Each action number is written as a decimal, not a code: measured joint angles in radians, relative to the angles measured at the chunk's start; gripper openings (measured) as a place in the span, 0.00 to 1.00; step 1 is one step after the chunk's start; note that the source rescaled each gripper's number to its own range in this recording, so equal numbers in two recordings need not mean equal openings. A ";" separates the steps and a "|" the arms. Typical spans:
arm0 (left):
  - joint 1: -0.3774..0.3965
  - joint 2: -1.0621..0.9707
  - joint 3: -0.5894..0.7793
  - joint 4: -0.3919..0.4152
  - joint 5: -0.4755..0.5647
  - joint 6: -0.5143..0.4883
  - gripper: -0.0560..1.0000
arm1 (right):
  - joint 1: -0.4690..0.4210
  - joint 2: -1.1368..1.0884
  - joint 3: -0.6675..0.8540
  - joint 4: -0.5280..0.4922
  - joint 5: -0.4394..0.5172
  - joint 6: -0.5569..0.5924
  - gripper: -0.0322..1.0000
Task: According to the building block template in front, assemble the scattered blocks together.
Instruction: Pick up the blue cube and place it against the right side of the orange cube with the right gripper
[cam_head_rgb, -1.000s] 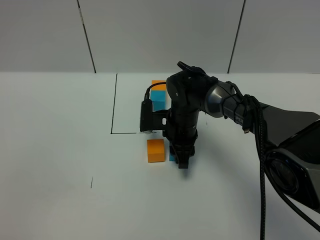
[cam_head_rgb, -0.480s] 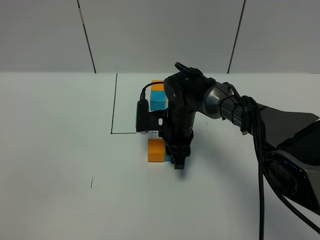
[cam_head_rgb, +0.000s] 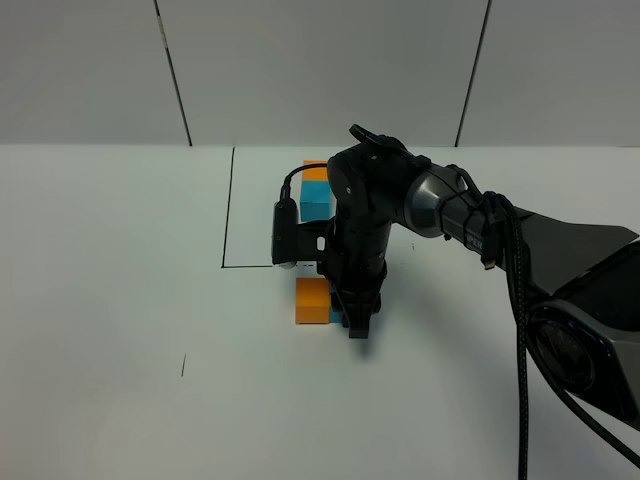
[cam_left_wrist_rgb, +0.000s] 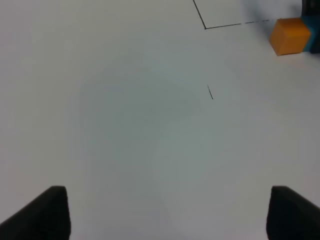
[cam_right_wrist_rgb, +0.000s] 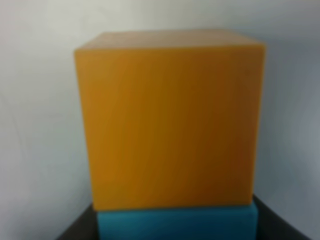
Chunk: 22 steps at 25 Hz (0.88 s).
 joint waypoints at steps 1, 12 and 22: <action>0.000 0.000 0.000 0.000 0.000 0.000 0.70 | 0.000 0.000 0.000 0.000 0.000 0.000 0.03; 0.000 0.000 0.000 0.000 0.000 0.000 0.70 | 0.000 0.000 0.000 0.034 0.000 -0.002 0.03; 0.000 0.000 0.000 0.000 0.000 0.000 0.70 | 0.000 0.000 0.000 0.054 0.000 -0.003 0.03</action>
